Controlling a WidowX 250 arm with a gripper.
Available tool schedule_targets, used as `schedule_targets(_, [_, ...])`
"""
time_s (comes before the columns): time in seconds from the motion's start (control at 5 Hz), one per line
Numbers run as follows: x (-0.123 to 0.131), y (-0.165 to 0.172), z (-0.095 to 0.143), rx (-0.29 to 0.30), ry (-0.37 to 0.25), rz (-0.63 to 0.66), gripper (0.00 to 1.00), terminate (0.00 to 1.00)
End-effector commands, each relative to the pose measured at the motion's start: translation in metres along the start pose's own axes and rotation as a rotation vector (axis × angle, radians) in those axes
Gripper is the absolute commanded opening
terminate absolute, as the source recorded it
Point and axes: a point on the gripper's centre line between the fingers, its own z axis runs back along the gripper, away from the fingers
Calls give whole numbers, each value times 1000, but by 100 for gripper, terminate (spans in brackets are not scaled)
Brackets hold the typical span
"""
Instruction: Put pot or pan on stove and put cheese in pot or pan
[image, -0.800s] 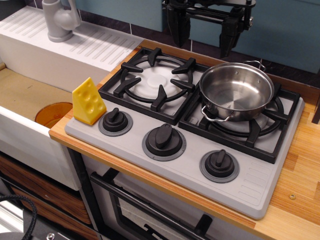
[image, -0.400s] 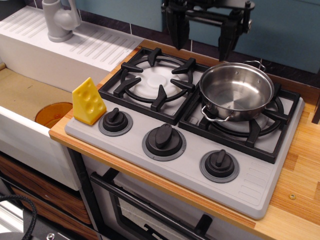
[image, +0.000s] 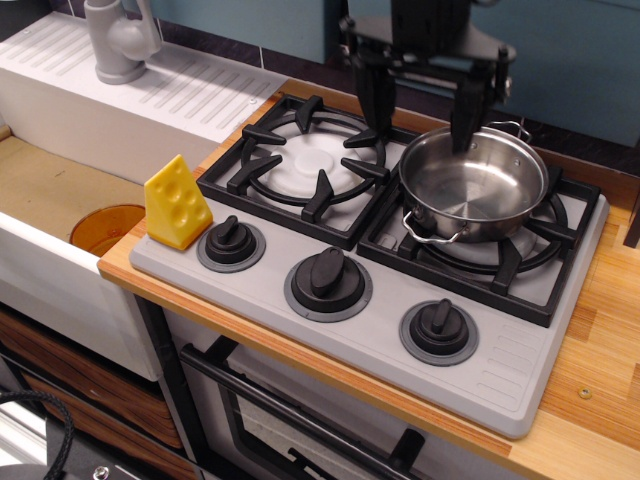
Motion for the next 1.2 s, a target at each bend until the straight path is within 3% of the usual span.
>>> schedule_targets(0.0, [14,6,-4,-32,-118,-32,100,0])
schedule_targets(0.4, [13,6,-21,-33,-213,-29,100,0])
schedule_targets(1.0, [14,1,-49,-42,-275,-18,100,0])
